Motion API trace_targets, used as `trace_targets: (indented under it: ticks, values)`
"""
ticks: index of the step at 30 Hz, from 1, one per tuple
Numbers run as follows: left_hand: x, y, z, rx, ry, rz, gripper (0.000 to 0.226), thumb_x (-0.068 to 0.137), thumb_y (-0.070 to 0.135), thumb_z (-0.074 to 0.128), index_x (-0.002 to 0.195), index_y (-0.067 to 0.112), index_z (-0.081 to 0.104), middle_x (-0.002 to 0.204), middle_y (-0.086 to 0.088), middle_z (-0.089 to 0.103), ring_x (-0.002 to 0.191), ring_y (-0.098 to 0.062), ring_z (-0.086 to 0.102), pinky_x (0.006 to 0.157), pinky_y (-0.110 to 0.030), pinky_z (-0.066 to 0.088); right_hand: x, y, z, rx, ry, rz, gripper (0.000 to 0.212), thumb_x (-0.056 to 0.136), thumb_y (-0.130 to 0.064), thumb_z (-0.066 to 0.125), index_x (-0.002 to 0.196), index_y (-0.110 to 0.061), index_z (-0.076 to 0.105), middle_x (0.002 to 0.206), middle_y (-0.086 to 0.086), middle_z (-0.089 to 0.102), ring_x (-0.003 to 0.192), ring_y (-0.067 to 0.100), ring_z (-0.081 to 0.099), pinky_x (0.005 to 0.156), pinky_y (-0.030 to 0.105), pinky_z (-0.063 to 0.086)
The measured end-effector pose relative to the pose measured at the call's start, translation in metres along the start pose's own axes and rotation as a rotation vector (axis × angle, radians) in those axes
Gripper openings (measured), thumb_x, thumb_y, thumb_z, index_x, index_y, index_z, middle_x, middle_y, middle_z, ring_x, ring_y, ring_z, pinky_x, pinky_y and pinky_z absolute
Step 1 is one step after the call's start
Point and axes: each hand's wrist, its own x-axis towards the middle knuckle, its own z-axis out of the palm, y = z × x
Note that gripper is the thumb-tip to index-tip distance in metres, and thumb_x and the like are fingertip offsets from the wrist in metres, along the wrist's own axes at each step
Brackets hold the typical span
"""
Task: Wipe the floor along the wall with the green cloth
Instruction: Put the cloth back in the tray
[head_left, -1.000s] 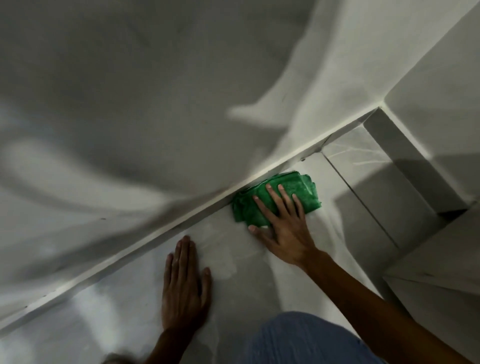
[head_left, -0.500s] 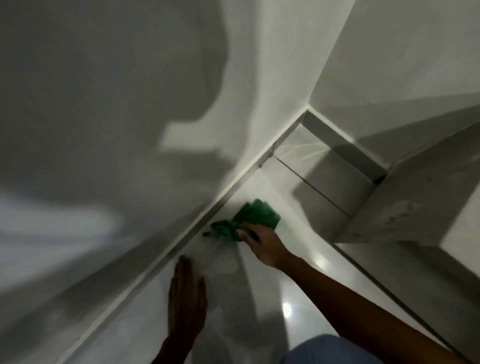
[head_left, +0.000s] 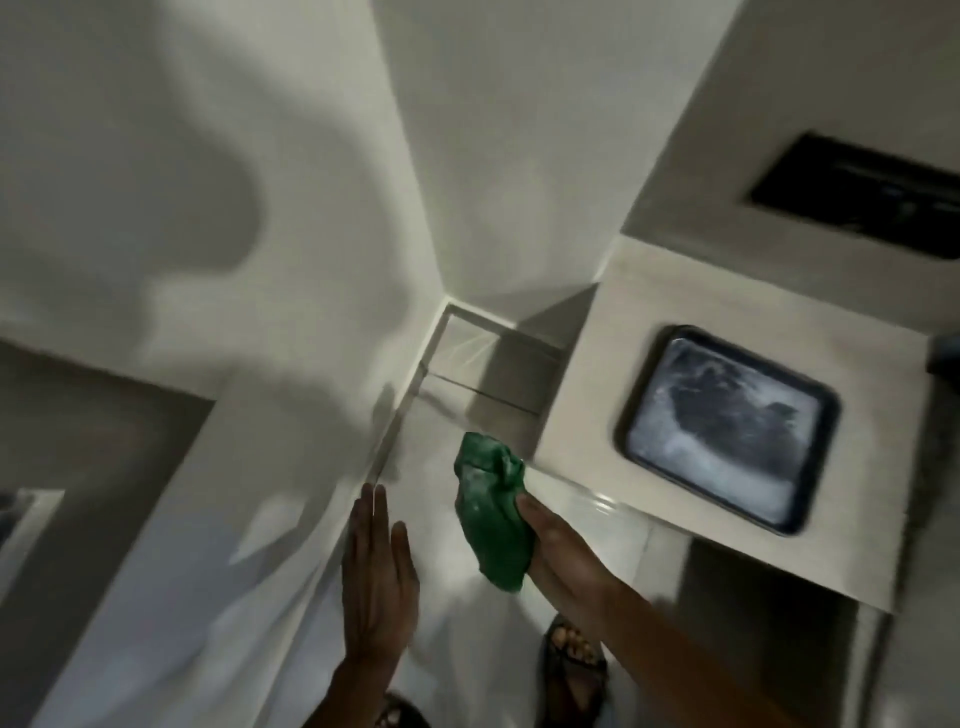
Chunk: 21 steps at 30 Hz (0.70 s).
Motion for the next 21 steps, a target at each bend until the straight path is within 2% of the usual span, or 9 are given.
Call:
trace_targets:
  ticks: [2, 4, 7, 10, 11, 14, 16, 18, 21]
  values:
    - [0.001, 0.057, -0.016, -0.047, -0.056, 0.009, 0.063, 0.117, 0.048, 0.027, 0.172, 0.019, 0.033, 0.18, -0.004, 0.033, 0.167, -0.025, 0.032, 0.132, -0.045, 0.032, -0.048, -0.036, -0.007, 0.038, 0.061, -0.077, 0.044, 0.115, -0.032, 0.047, 0.143, -0.009, 0.073, 0.147, 0.023, 0.072, 0.137, 0.042, 0.068, 0.119, 0.059, 0.053]
    - [0.002, 0.106, -0.022, -0.072, -0.091, 0.078, 0.064, 0.116, 0.05, 0.03, 0.173, 0.021, 0.032, 0.182, 0.0, 0.031, 0.169, -0.02, 0.029, 0.133, -0.042, 0.03, -0.092, -0.071, -0.02, 0.073, 0.148, -0.149, 0.043, 0.116, -0.032, 0.044, 0.139, -0.015, 0.077, 0.142, 0.018, 0.076, 0.13, 0.035, 0.074, 0.11, 0.05, 0.061]
    - [0.009, 0.158, -0.009, -0.073, -0.15, 0.239, 0.067, 0.116, 0.054, 0.031, 0.173, 0.02, 0.032, 0.183, 0.002, 0.028, 0.17, -0.015, 0.024, 0.134, -0.044, 0.032, -0.143, -0.119, -0.038, 0.041, 0.308, -0.277, 0.04, 0.11, -0.038, 0.054, 0.139, -0.022, 0.076, 0.139, 0.005, 0.08, 0.134, 0.026, 0.073, 0.118, 0.045, 0.053]
    - [0.022, 0.191, 0.013, -0.035, -0.22, 0.376, 0.067, 0.117, 0.056, 0.027, 0.174, 0.02, 0.03, 0.185, 0.004, 0.023, 0.171, -0.012, 0.02, 0.135, -0.045, 0.032, -0.174, -0.159, -0.057, -0.091, 0.532, -0.393, 0.032, 0.113, -0.034, 0.055, 0.134, -0.024, 0.077, 0.132, -0.001, 0.083, 0.124, 0.011, 0.076, 0.104, 0.024, 0.061]
    - [0.027, 0.201, 0.023, -0.03, -0.239, 0.431, 0.066, 0.118, 0.054, 0.027, 0.175, 0.02, 0.028, 0.185, 0.003, 0.022, 0.172, -0.012, 0.019, 0.136, -0.046, 0.032, -0.18, -0.17, -0.066, -0.135, 0.608, -0.444, 0.033, 0.113, -0.035, 0.055, 0.136, -0.024, 0.076, 0.131, -0.001, 0.083, 0.123, 0.01, 0.076, 0.106, 0.026, 0.061]
    - [0.043, 0.224, 0.057, -0.02, -0.293, 0.541, 0.065, 0.119, 0.049, 0.026, 0.176, 0.018, 0.023, 0.187, -0.001, 0.017, 0.173, -0.015, 0.014, 0.138, -0.047, 0.027, -0.17, -0.179, -0.097, -0.338, 0.799, -0.595, 0.04, 0.11, -0.054, 0.053, 0.139, -0.034, 0.072, 0.135, -0.001, 0.078, 0.128, 0.016, 0.072, 0.114, 0.054, 0.059]
    - [0.059, 0.229, 0.078, 0.027, -0.287, 0.62, 0.064, 0.119, 0.044, 0.026, 0.175, 0.013, 0.024, 0.186, -0.006, 0.017, 0.173, -0.02, 0.013, 0.138, -0.049, 0.027, -0.142, -0.173, -0.117, -0.561, 0.9, -0.604, 0.054, 0.107, -0.072, 0.047, 0.149, -0.041, 0.064, 0.158, 0.001, 0.064, 0.148, 0.022, 0.058, 0.121, 0.062, 0.05]
    - [0.077, 0.225, 0.1, 0.081, -0.319, 0.692, 0.064, 0.12, 0.043, 0.026, 0.175, 0.011, 0.025, 0.186, -0.009, 0.017, 0.174, -0.023, 0.011, 0.138, -0.055, 0.026, -0.101, -0.16, -0.133, -0.839, 0.848, -0.455, 0.061, 0.108, -0.072, 0.041, 0.162, -0.044, 0.047, 0.183, -0.001, 0.027, 0.17, 0.026, 0.021, 0.136, 0.063, 0.025]
    - [0.089, 0.213, 0.116, 0.179, -0.395, 0.757, 0.071, 0.117, 0.053, 0.024, 0.176, 0.014, 0.017, 0.188, -0.006, 0.008, 0.174, -0.022, 0.003, 0.141, -0.057, 0.013, -0.055, -0.122, -0.139, -1.28, 0.71, -0.266, 0.073, 0.108, -0.075, 0.021, 0.174, -0.045, 0.015, 0.185, 0.002, -0.02, 0.17, 0.032, -0.022, 0.138, 0.06, -0.003]
